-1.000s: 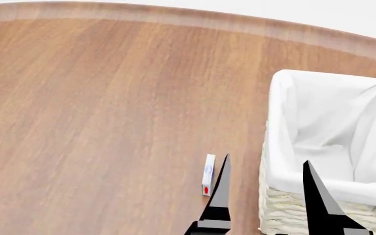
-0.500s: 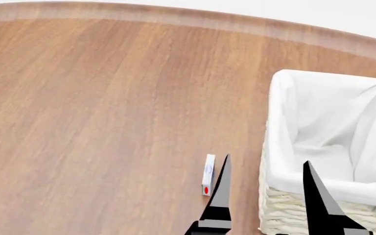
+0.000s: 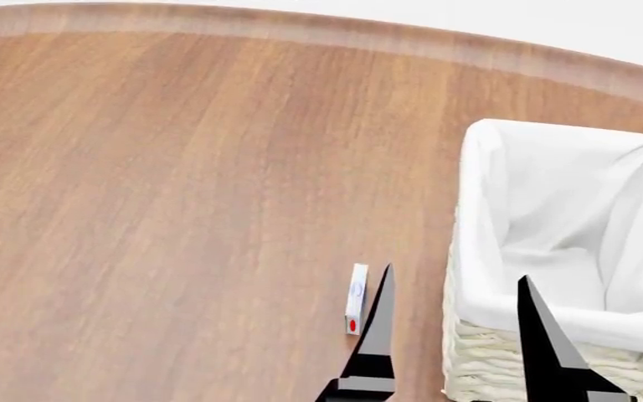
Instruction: Pick up the ketchup, and put it in the basket.
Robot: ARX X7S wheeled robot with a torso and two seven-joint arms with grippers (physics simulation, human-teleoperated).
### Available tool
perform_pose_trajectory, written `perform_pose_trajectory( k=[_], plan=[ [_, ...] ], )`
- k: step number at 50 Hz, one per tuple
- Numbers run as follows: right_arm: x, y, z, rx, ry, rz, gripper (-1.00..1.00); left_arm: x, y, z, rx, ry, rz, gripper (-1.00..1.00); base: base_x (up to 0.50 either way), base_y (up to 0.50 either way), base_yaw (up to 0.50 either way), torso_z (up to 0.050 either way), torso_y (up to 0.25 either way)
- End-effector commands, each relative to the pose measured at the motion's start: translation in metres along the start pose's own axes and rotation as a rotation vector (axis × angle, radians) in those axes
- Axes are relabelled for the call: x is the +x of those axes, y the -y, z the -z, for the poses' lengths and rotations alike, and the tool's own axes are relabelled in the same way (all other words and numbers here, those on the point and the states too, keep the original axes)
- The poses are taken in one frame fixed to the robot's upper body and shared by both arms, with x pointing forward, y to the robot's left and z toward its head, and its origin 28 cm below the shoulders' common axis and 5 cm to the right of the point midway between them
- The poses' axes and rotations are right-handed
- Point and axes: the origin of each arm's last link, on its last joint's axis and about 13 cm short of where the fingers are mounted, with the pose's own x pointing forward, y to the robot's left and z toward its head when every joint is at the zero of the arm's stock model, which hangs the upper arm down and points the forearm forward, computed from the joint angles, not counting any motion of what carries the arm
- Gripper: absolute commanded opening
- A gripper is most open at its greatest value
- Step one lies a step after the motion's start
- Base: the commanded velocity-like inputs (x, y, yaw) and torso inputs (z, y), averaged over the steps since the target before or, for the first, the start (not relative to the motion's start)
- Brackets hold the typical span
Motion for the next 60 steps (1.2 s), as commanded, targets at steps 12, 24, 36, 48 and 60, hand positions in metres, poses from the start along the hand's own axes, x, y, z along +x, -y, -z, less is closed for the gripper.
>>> perform_pose_trajectory(
  k=[12,24,36,48,60],
  plan=[
    [0.007,0.004,0.004,-0.012,0.025,0.028,1.0,0.014,-0.012,0.014,0.042,0.029,-0.05,1.0,0.0,0.0,0.0,0.0,0.0],
    [0.007,0.004,0.004,-0.006,0.03,0.026,1.0,0.019,-0.015,0.023,0.057,0.014,-0.073,1.0,0.0,0.0,0.0,0.0,0.0],
    [0.007,0.004,0.005,-0.006,0.027,0.023,1.0,0.027,-0.019,0.032,0.068,-0.012,-0.103,1.0,0.0,0.0,0.0,0.0,0.0],
    [0.007,0.004,0.005,-0.002,0.025,0.02,1.0,0.031,-0.02,0.038,0.071,-0.031,-0.111,1.0,0.0,0.0,0.0,0.0,0.0],
    [0.007,0.004,0.005,0.002,0.026,0.02,1.0,0.035,-0.018,0.045,0.094,-0.032,-0.099,1.0,0.0,0.0,0.0,0.0,0.0]
  ],
)
